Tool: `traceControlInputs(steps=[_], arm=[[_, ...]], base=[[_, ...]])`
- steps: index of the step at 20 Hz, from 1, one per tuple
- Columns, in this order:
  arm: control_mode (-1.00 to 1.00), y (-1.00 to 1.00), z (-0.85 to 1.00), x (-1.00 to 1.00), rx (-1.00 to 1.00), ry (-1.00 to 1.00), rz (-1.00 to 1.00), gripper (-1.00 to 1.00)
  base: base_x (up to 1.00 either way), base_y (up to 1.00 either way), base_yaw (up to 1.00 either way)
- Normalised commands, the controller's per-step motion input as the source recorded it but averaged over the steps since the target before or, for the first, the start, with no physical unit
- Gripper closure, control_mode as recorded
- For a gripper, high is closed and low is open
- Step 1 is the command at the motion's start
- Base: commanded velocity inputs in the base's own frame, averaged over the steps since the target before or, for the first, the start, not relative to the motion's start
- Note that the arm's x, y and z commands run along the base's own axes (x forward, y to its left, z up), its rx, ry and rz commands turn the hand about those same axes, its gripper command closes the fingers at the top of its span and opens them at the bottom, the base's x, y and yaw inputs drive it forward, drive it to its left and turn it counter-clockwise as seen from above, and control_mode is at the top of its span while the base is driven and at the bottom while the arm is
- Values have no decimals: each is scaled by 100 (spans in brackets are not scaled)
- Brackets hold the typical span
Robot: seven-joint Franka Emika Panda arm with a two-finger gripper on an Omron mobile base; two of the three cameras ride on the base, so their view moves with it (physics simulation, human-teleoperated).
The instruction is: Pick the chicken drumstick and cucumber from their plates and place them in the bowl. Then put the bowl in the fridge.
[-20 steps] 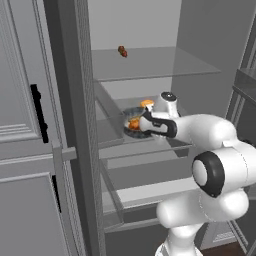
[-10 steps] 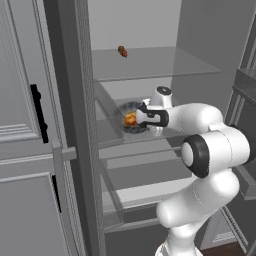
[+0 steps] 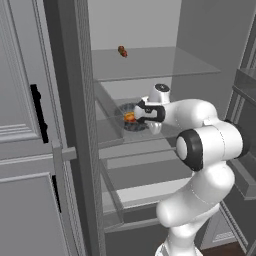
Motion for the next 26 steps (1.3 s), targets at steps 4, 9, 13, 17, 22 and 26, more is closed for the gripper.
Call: traceControlInputs(steps=[4, 9, 13, 17, 22, 26], arm=[[-100, 0, 4, 0, 0, -10, 3, -100], [-100, 0, 3, -41, 2, -11, 1, -100], [-100, -2, 13, -94, 10, -11, 0, -100], [-100, 0, 77, -70, 2, -18, 0, -100], [-100, 0, 69, -97, 0, -6, 0, -100], [-100, -4, 10, -100, 1, 0, -5, -100]], base=[[0, 0, 0], [0, 0, 0], [0, 0, 0], [0, 0, 0], [0, 0, 0], [0, 0, 0]])
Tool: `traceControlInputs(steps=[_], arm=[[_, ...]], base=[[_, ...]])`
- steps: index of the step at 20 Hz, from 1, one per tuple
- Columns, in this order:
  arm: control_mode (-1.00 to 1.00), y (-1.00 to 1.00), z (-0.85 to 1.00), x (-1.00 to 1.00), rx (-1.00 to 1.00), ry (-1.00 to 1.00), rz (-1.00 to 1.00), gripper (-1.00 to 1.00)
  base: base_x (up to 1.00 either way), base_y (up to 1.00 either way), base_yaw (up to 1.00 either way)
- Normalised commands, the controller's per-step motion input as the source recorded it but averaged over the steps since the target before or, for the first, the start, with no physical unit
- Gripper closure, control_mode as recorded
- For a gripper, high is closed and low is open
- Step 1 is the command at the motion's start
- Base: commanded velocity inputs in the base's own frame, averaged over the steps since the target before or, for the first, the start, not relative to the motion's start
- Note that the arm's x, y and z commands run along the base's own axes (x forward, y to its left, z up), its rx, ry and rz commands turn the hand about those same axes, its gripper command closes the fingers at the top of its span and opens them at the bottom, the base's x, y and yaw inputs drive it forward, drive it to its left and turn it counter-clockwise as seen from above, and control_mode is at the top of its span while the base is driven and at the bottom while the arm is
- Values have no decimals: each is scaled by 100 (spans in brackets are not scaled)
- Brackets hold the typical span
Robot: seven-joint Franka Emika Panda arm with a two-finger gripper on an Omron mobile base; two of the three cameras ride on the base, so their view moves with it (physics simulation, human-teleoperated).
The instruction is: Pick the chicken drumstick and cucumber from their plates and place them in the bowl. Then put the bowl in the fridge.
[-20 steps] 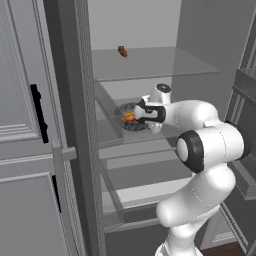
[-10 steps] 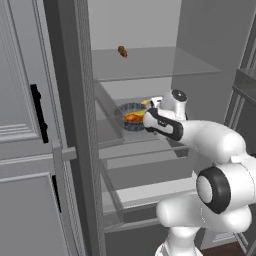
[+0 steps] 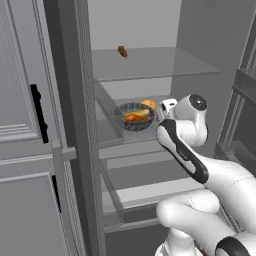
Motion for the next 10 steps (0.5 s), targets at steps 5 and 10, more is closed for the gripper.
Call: traceControlInputs(steps=[5, 10], arm=[[-100, 0, 0, -100, 8, 0, -37, -100], [-100, 0, 0, -100, 18, 0, -49, -100]], base=[[0, 0, 0], [0, 0, 0]])
